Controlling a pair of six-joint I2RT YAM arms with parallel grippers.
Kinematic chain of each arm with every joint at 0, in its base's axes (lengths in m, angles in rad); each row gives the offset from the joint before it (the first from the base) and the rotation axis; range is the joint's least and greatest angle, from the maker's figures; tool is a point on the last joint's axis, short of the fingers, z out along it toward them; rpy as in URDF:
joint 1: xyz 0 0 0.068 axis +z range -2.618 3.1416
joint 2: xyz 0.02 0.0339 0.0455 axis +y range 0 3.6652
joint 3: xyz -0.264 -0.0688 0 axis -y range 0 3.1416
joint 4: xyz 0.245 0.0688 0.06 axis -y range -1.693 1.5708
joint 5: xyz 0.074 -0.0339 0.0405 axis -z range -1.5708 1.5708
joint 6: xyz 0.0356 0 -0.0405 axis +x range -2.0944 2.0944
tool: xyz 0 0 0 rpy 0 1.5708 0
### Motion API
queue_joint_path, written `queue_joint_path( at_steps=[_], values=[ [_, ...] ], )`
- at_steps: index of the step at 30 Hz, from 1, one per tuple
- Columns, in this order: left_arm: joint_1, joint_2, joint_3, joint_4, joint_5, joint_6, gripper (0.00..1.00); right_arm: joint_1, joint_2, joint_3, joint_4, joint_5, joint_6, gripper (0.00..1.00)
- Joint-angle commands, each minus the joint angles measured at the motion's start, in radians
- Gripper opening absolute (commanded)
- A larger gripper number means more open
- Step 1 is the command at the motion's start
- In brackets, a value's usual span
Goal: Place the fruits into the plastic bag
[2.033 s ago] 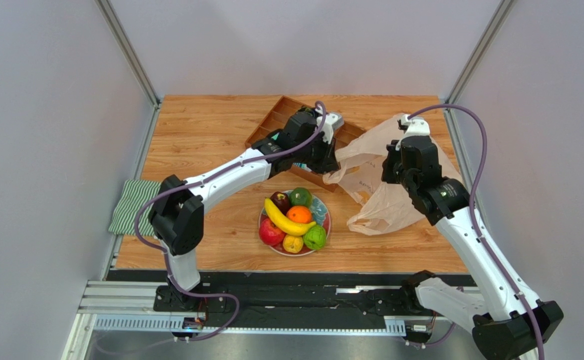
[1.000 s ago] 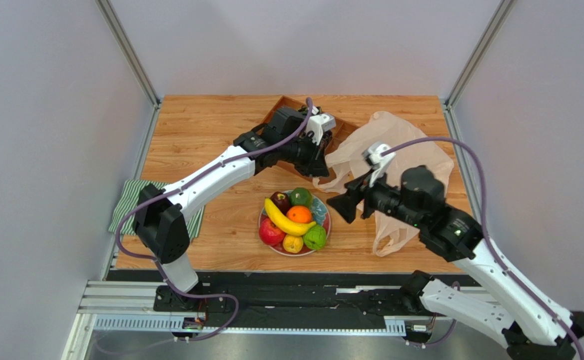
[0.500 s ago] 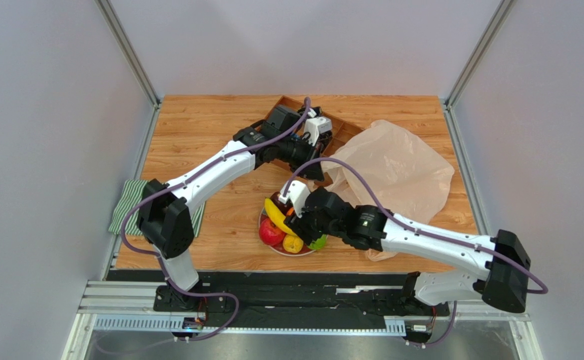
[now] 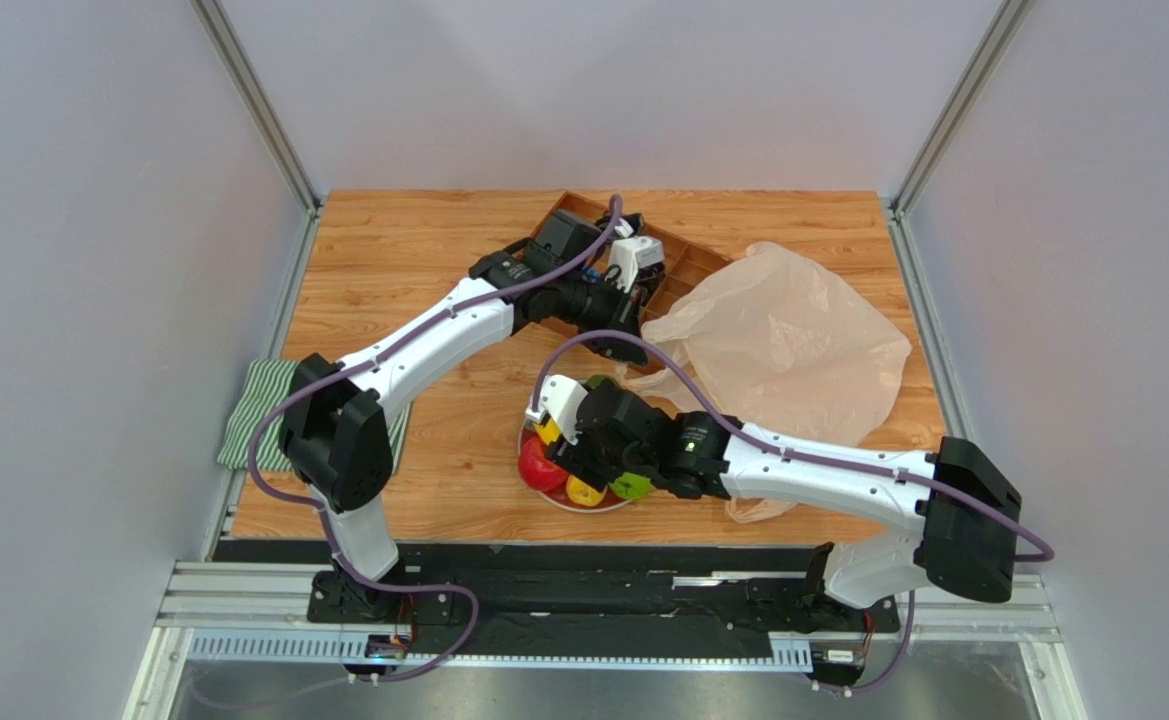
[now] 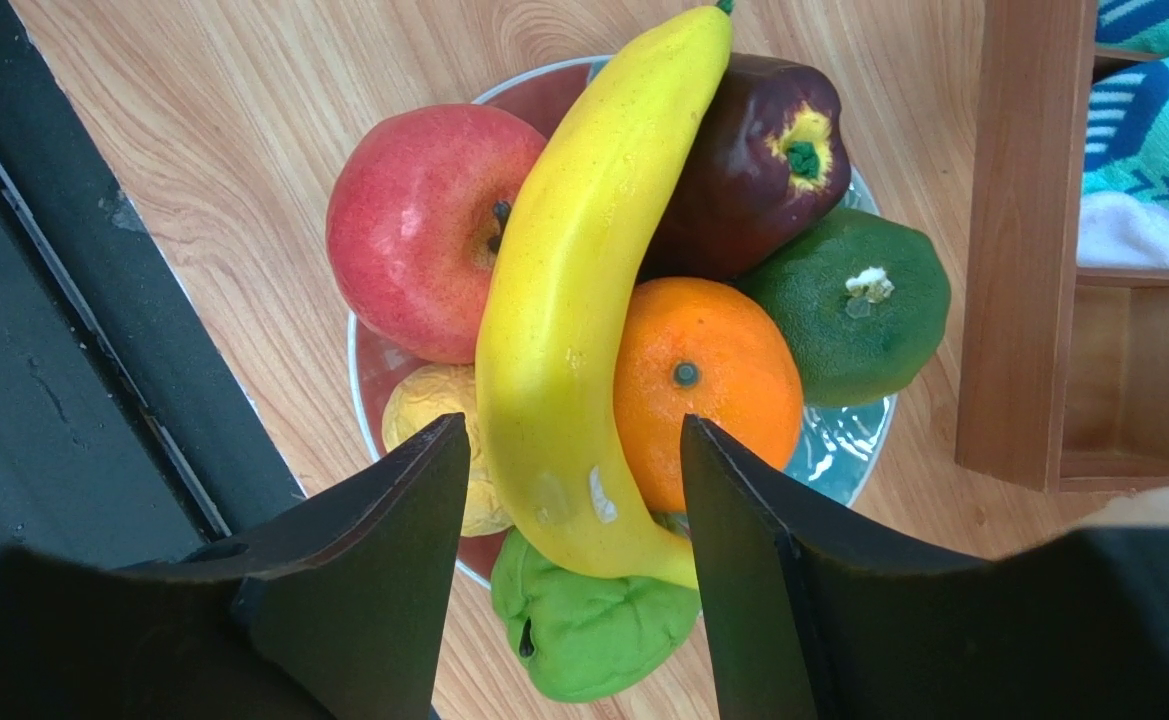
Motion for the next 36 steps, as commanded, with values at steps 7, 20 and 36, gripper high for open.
queue_joint_path(
  at_steps=[7,20,36],
  values=[
    [0.006,0.0,0.044,0.001,0.036,0.011,0.0,0.006,0.054,0.047,0.064,-0.02,-0.049,0.58],
    [0.006,-0.001,0.044,0.001,0.041,0.008,0.0,0.006,0.063,0.036,0.071,-0.018,-0.055,0.31],
    [0.039,-0.044,0.002,0.058,-0.015,-0.04,0.0,0.011,-0.261,0.01,-0.151,-0.23,0.105,0.02]
  ],
)
